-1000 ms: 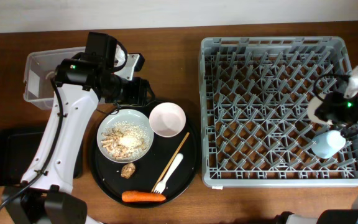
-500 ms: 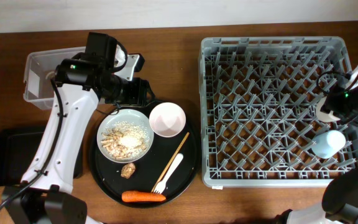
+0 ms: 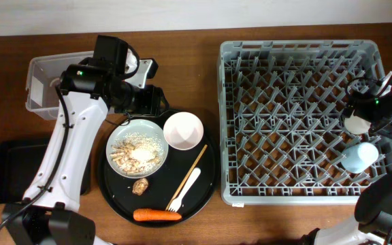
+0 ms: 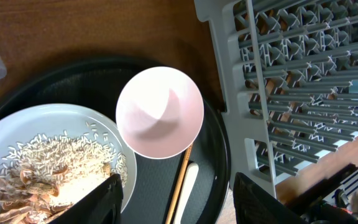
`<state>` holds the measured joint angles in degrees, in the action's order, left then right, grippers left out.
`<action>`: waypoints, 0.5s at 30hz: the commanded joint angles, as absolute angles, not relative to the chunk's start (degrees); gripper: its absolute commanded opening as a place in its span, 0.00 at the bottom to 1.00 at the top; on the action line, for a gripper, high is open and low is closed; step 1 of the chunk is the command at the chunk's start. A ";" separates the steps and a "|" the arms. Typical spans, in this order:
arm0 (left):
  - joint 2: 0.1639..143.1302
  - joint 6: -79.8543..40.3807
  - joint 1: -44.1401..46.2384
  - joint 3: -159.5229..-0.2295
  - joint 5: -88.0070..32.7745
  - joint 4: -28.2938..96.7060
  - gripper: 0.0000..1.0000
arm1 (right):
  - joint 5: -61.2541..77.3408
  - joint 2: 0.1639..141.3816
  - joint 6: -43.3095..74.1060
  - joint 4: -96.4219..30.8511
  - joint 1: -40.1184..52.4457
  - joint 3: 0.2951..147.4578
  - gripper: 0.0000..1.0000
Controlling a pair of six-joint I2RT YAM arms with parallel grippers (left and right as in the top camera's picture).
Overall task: Sort waste into correct bins and load items into the dishwasher rack
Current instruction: 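Place the white cup upside down in the rack's right side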
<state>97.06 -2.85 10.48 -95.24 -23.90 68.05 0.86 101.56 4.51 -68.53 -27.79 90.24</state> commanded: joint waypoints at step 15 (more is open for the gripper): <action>96.73 -3.18 10.35 -95.50 -22.61 68.23 0.57 | 18.85 99.35 -1.32 -73.52 -27.62 93.01 0.99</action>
